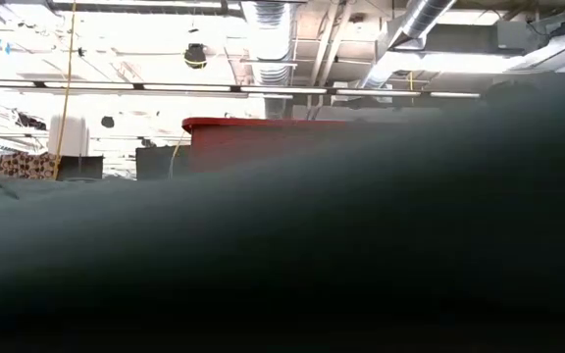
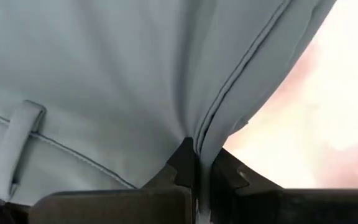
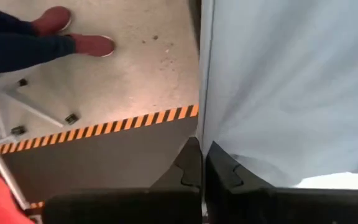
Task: Fold Laundry from Bin
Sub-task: Fold the blue pants in the red bin
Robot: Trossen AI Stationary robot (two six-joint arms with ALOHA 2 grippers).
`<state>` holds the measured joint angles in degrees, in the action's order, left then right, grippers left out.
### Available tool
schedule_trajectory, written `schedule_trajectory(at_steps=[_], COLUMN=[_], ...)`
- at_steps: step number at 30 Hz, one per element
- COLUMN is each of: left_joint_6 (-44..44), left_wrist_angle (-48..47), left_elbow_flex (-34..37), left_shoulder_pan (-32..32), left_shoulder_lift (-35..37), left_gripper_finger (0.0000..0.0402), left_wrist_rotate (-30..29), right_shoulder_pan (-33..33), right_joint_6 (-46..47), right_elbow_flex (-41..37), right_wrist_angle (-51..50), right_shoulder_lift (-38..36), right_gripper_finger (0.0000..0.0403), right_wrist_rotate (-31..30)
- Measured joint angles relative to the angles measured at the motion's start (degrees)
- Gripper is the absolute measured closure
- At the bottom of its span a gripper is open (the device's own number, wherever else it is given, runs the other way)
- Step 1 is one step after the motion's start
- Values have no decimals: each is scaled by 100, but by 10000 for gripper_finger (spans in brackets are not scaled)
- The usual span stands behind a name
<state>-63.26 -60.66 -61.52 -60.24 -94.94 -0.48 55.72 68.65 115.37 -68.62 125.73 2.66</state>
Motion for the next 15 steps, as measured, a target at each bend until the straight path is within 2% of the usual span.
schedule_trajectory(at_steps=[6,11,15], left_joint_6=[-2,135,244], left_wrist_angle=[-464,-1211,-2068], left_elbow_flex=[-695,-1421,-1991], left_shoulder_pan=[106,317,571], left_shoulder_lift=[4,9,17], left_gripper_finger=[401,401,401], left_wrist_rotate=[74,-1,-448], right_shoulder_pan=[18,-4,-60], right_joint_6=[163,473,710], right_elbow_flex=[796,1424,1785], right_wrist_angle=[-614,-1407,-2147], right_shoulder_lift=[0,0,-3], right_gripper_finger=[383,383,383], right_wrist_rotate=[78,224,258])
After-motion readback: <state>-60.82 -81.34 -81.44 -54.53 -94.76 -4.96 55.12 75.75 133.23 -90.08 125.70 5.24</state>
